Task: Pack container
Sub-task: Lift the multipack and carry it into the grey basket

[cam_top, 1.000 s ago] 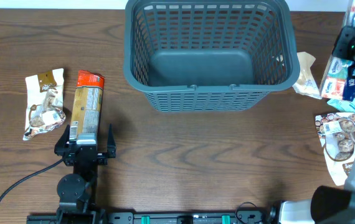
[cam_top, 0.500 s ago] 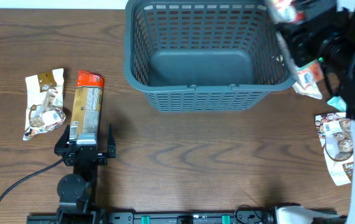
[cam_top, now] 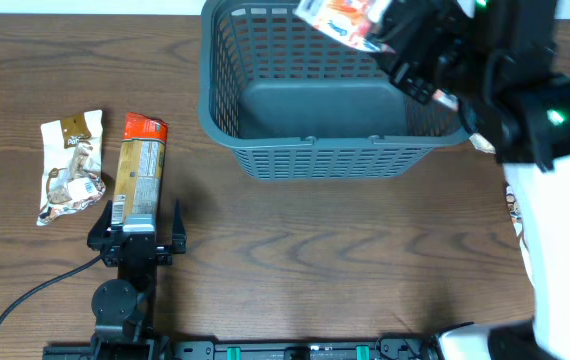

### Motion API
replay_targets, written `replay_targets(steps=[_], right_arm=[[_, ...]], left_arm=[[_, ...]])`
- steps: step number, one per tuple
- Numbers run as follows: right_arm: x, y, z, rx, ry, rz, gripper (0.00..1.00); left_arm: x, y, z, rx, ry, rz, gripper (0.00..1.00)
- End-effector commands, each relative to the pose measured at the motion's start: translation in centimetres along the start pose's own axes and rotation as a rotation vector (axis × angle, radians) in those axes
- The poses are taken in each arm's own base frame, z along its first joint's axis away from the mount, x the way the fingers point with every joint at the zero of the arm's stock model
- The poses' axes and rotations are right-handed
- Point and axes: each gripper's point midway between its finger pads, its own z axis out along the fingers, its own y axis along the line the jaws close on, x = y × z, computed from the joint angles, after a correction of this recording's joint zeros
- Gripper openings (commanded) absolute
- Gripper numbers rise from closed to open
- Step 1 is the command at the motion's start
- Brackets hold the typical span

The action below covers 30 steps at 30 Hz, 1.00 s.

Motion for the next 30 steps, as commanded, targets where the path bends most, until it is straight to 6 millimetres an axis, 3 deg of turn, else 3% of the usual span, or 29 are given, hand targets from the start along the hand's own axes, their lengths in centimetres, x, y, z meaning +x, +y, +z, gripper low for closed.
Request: replay_targets(steps=[1, 8, 13, 19, 30], right_arm=[[-0.8, 0.5, 2.2, -0.047, -0.036, -0.097, 0.01], [0.0, 3.1, 7.3, -0.214, -0.077, -0.104, 0.01], [3.3, 5.7, 10.0, -0.334, 0.026, -0.080, 0.01], [7.7, 9.6, 11.5, -0.518, 0.167, -0.057, 0.01], [10.1, 12.2, 12.0, -0.635, 0.246, -0.004, 0.10]], left_arm=[[1.6, -0.1, 0.1, -0.005, 0.044, 0.009, 0.99], [1.6, -0.1, 0.1, -0.005, 0.044, 0.009, 0.99], [1.6, -0.1, 0.1, -0.005, 0.044, 0.009, 0.98], [1.6, -0.1, 0.1, -0.005, 0.044, 0.009, 0.99], [1.6, -0.1, 0.1, -0.005, 0.044, 0.009, 0.99]])
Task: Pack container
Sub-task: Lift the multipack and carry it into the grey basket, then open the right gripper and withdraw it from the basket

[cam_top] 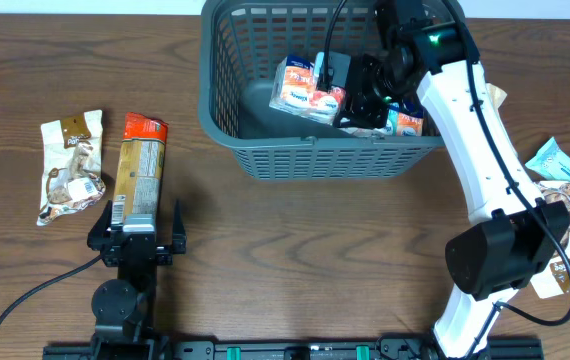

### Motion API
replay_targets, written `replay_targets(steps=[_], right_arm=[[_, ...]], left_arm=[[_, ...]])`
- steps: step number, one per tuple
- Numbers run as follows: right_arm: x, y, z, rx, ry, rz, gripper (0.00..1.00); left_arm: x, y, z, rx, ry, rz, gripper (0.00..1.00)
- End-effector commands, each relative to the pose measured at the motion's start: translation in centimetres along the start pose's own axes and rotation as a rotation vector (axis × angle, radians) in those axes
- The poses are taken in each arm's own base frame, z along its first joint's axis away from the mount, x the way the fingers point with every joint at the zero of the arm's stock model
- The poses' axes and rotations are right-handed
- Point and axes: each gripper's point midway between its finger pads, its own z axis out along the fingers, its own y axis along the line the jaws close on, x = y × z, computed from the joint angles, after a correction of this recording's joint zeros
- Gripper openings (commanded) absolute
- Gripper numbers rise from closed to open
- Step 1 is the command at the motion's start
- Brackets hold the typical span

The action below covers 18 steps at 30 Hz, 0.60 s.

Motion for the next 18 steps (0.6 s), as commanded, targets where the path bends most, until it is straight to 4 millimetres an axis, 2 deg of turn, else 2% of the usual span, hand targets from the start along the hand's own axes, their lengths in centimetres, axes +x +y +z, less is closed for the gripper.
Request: replay_targets(steps=[1, 3, 4, 5, 9, 14, 18], right_arm=[[-1.3, 0.4, 0.0, -0.019, -0.040, -0.031, 0.17], [-1.3, 0.3, 0.0, -0.016, -0.042, -0.014, 0.38], [-1.4, 0.2, 0.0, -0.013, -0.044, 0.000, 0.61], [-1.5, 0.1, 0.0, -0.010, -0.046, 0.014, 0.99], [-1.7, 0.3, 0.0, -0.019, -0.062, 0.022, 0.99], [-2.6, -0.9, -0.4, 0.032, -0.099, 0.016, 0.99], [-5.2, -3.4, -3.0, 0.174, -0.195, 0.029, 0.99]], left_arm=[[1.6, -0.1, 0.1, -0.005, 0.043, 0.008, 0.99], [1.6, -0.1, 0.1, -0.005, 0.043, 0.008, 0.99], [1.5, -0.1, 0.1, -0.005, 0.043, 0.008, 0.99], [1.6, -0.1, 0.1, -0.005, 0.043, 0.008, 0.99], [1.6, -0.1, 0.1, -0.005, 0.043, 0.008, 0.99], [1.6, -0.1, 0.1, -0.005, 0.043, 0.008, 0.99], [1.6, -0.1, 0.1, -0.005, 0.043, 0.008, 0.99]])
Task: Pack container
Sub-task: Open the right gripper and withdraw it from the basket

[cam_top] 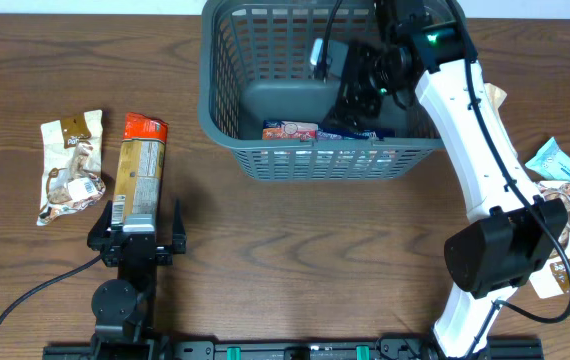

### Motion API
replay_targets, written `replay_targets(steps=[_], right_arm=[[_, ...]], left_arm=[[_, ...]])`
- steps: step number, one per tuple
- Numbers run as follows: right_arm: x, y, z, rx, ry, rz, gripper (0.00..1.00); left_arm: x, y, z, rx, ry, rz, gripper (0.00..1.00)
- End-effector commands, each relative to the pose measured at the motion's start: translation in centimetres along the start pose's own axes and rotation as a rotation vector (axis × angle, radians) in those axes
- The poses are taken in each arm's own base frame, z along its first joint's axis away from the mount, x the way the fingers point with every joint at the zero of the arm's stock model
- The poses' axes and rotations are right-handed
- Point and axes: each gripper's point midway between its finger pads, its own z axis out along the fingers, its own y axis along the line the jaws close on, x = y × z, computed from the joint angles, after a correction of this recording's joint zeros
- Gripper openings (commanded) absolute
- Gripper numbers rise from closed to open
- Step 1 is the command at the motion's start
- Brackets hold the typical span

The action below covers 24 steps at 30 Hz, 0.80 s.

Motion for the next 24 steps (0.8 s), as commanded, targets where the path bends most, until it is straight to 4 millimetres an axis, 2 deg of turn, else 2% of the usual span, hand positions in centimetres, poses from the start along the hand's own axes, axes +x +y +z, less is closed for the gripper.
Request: replay_targets(steps=[1, 3, 5, 7, 10, 13, 15, 18, 20, 22, 24], right_arm=[[-4.3, -2.3, -3.8, 0.154, -0.125, 0.038, 0.99], [-5.7, -4.5, -6.2, 0.275, -0.176, 0.088, 0.99], [-6.5, -7.2, -9.6, 0.436, -0.224, 0.171, 0.99], [-6.2, -10.0, -14.2, 0.626, -0.262, 0.289, 0.99], [-3.2, -12.8, -21.2, 0.872, -0.300, 0.512, 0.99], [1.4, -13.7, -27.3, 1.029, -0.346, 0.751, 0.99], [4.0, -13.8, -30.2, 1.065, -0.386, 0.853, 0.99], [7.4, -13.9, -32.5, 1.061, -0.405, 0.920, 0.99], [10.2, -14.0, -32.9, 1.058, -0.371, 0.974, 0.99], [13.0, -14.1, -32.4, 1.043, -0.311, 1.023, 0.99], [15.3, -14.3, -30.8, 0.992, -0.241, 1.046, 0.99]], left_arm=[[1.6, -0.1, 0.1, -0.005, 0.043, 0.008, 0.99], [1.6, -0.1, 0.1, -0.005, 0.043, 0.008, 0.99], [1.6, -0.1, 0.1, -0.005, 0.043, 0.008, 0.99], [1.6, -0.1, 0.1, -0.005, 0.043, 0.008, 0.99], [1.6, -0.1, 0.1, -0.004, 0.043, 0.001, 0.99], [1.6, -0.2, 0.1, 0.002, 0.043, 0.001, 0.99], [1.6, -0.2, 0.1, 0.002, 0.043, 0.001, 0.99], [1.6, -0.2, 0.1, 0.002, 0.043, 0.001, 0.97], [1.6, -0.2, 0.1, 0.002, 0.043, 0.001, 0.98], [1.6, -0.2, 0.1, 0.002, 0.043, 0.001, 0.99], [1.6, -0.2, 0.1, 0.002, 0.043, 0.001, 0.99]])
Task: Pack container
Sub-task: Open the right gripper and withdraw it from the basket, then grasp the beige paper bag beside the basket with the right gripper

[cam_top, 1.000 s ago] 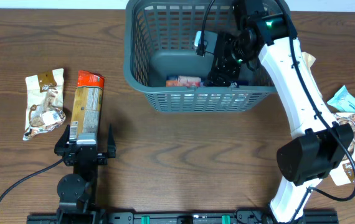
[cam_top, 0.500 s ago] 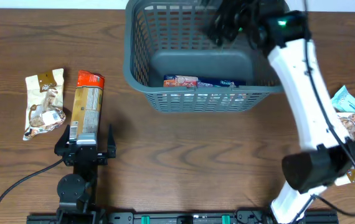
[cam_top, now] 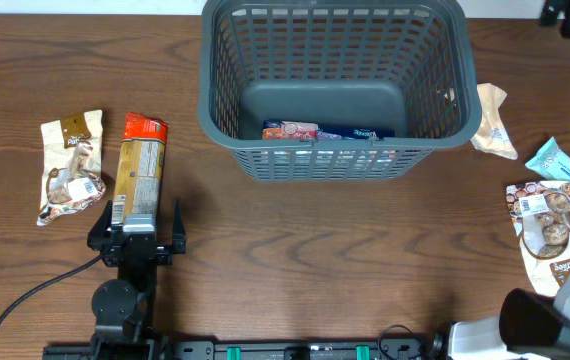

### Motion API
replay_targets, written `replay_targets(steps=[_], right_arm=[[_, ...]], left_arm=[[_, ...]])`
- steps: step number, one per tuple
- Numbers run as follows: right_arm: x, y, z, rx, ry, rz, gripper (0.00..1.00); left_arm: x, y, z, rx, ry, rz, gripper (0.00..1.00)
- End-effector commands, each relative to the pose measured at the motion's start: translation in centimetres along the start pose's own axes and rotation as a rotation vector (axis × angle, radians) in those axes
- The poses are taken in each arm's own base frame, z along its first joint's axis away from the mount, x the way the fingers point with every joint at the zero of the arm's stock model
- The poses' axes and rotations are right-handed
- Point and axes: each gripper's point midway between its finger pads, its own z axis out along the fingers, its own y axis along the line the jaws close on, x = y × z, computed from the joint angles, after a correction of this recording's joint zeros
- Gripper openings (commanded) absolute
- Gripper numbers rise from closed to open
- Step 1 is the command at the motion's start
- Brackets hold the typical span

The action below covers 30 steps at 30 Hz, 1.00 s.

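Observation:
The grey mesh basket [cam_top: 435, 140] stands at the back middle of the table. A red packet [cam_top: 289, 131] and a blue packet [cam_top: 360, 132] lie inside it against the near wall. My left gripper [cam_top: 136, 232] rests open at the front left, its fingers on either side of the lower end of a tan packet with an orange top [cam_top: 142, 165]. Of my right arm only a white link at the right edge and a dark joint in the top right corner show. Its gripper is out of the overhead view.
A white and brown snack packet [cam_top: 70, 168] lies left of the tan one. Right of the basket lie a beige packet [cam_top: 492, 120], a light blue packet [cam_top: 562, 165] and two brown cookie packets [cam_top: 543, 212]. A black cable [cam_top: 25, 300] trails from the left arm's base.
My right arm was reaching into the basket over the packets; now it is out of the basket, at the right edge of the view. The packets stay in the basket. The left arm is unchanged.
My right gripper first held an orange and white packet above the basket's far right rim. Then it was low inside the basket with that packet. Later the packets lay by the near wall with the gripper above them. Now the arm is clear of the basket.

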Motion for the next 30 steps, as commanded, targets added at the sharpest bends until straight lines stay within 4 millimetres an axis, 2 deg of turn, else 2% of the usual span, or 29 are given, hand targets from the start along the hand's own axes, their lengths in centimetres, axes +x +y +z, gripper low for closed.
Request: replay_targets(steps=[1, 3, 10, 16, 19, 24, 30], right_arm=[[3.6, -0.6, 3.4, -0.050, 0.128, 0.028, 0.99], [6.0, -0.9, 5.3, -0.054, 0.213, 0.007, 0.99], [11.7, -0.6, 11.4, -0.080, 0.377, -0.020, 0.99], [17.7, -0.5, 15.2, -0.103, 0.544, -0.032, 0.99], [21.0, -0.5, 16.3, -0.131, 0.640, -0.065, 0.99], [26.8, 0.4, 16.8, -0.227, 0.821, -0.176, 0.99], [29.6, 0.5, 17.6, -0.278, 0.884, -0.236, 0.99]], left_arm=[[1.6, -0.2, 0.1, 0.002, 0.043, 0.003, 0.99], [1.6, -0.2, 0.1, 0.001, 0.043, 0.003, 0.99], [1.5, -0.2, 0.1, 0.001, 0.042, 0.003, 0.99], [1.5, -0.2, 0.1, 0.001, 0.042, 0.003, 0.99], [1.5, -0.2, 0.1, 0.001, 0.042, 0.003, 0.99], [1.5, -0.2, 0.1, 0.001, 0.042, 0.003, 0.99], [1.5, -0.2, 0.1, 0.001, 0.042, 0.002, 0.99]])
